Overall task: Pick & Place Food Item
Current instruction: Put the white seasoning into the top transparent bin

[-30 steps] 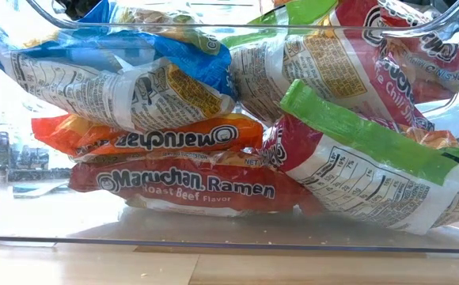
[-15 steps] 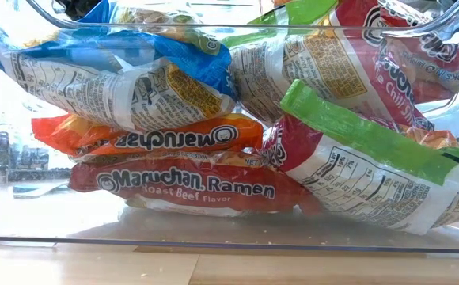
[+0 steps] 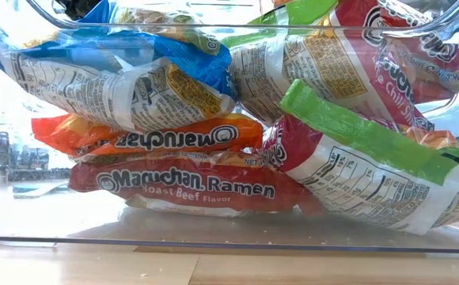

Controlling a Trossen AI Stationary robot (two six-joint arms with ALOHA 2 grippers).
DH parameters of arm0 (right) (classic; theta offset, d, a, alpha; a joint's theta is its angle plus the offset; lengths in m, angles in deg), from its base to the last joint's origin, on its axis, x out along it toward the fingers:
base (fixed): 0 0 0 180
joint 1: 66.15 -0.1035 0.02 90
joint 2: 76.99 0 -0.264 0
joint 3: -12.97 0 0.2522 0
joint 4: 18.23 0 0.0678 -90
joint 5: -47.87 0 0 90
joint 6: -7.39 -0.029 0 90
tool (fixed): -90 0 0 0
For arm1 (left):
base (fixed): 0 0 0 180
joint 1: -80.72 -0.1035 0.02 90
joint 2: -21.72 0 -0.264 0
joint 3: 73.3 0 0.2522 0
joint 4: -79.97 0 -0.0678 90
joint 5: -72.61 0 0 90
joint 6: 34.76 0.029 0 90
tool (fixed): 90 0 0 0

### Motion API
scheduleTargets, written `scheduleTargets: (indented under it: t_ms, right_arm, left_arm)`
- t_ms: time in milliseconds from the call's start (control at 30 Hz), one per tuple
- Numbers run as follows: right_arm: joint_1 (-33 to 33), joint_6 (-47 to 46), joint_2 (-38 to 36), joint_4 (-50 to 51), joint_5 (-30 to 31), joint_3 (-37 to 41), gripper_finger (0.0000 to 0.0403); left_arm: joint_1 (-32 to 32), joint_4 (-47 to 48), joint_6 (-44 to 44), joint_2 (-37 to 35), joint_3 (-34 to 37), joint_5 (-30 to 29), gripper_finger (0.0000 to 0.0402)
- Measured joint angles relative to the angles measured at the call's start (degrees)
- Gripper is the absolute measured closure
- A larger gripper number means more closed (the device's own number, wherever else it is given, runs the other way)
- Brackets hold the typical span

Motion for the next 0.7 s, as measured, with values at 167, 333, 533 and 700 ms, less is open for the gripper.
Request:
scheduleTargets:
  t_ms: [167, 333, 533, 700]
  right_arm:
    - [-0.27, -1.1, 0.04, 4.45, -0.15, 0.0, 0.0164]
    - [-3.15, -1.77, -1.17, 8.88, -1.6, 0.07, 0.0248]
    - [-10.62, -0.97, -7.66, 9.87, -5.38, 0.07, 0.0347]
    - [-18.55, -1.78, -13.98, 9.3, -12.1, 0.07, 0.0365]
  left_arm:
    - [-0.02, 0.01, 0.0, -0.01, 0.0, 0.0, 0.0101]
    - [-0.02, 0.01, 0.0, -0.01, 0.0, 0.0, 0.0101]
    - [-0.01, -0.01, -1.06, -0.01, 0.0, -0.02, 0.0101]
    - [-0.02, -1.22, -1.04, -0.02, 0.0, -0.04, 0.0101]
